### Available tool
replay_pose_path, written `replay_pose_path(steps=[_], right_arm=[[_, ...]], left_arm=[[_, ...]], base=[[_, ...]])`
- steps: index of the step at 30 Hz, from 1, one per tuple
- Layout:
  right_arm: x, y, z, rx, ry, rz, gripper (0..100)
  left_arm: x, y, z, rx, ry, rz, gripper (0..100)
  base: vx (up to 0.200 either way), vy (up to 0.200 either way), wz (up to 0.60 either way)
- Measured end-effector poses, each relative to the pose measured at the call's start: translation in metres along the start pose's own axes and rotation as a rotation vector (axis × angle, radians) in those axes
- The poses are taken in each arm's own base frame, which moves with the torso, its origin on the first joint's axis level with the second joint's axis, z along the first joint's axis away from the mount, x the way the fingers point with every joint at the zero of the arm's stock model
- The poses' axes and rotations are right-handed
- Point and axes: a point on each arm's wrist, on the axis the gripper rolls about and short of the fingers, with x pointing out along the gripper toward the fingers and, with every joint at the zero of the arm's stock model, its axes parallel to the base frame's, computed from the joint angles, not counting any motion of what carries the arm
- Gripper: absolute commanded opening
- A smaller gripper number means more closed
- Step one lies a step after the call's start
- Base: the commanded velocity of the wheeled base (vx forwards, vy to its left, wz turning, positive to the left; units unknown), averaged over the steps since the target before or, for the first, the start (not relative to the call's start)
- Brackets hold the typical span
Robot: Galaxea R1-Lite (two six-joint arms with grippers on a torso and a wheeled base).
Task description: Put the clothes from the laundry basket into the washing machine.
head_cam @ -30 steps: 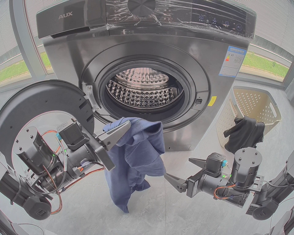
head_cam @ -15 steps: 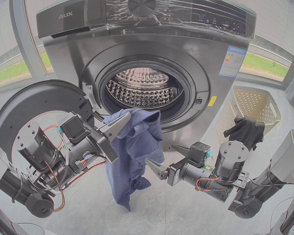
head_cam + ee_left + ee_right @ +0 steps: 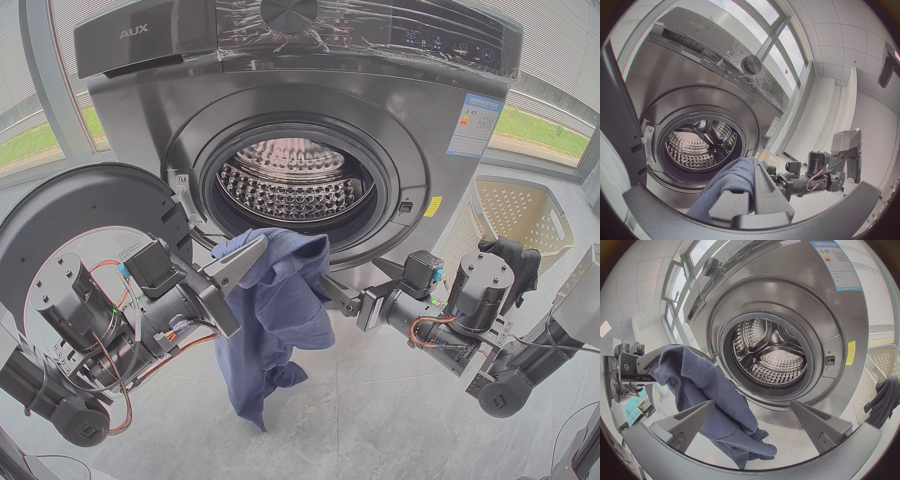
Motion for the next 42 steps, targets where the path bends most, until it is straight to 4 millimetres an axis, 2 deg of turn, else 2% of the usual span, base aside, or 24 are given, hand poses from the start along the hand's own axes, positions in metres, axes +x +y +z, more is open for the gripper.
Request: replay_pose_path(steps=[14, 23, 28, 42], right_arm=[[0.011, 0.011, -0.015, -0.003, 0.02, 0.031, 100], [0.016, 0.03, -0.03, -0.002, 0.031, 0.086, 100], [0.016, 0.034, -0.035, -0.003, 0.041, 0.096, 100], [0.025, 0.001, -0.022, -0.023, -0.005, 0.006, 100]], left_arm=[[0.0, 0.0, 0.0, 0.001, -0.001, 0.0, 0], [-0.001, -0.001, 0.002, 0.0, -0.007, -0.002, 0], [-0.001, -0.001, 0.002, 0.0, -0.007, -0.004, 0], [-0.003, -0.001, 0.002, 0.001, -0.001, -0.014, 0]], base=[[0.0, 0.0, 0.0], [0.0, 0.0, 0.0], [0.0, 0.0, 0.0], [0.0, 0.0, 0.0]])
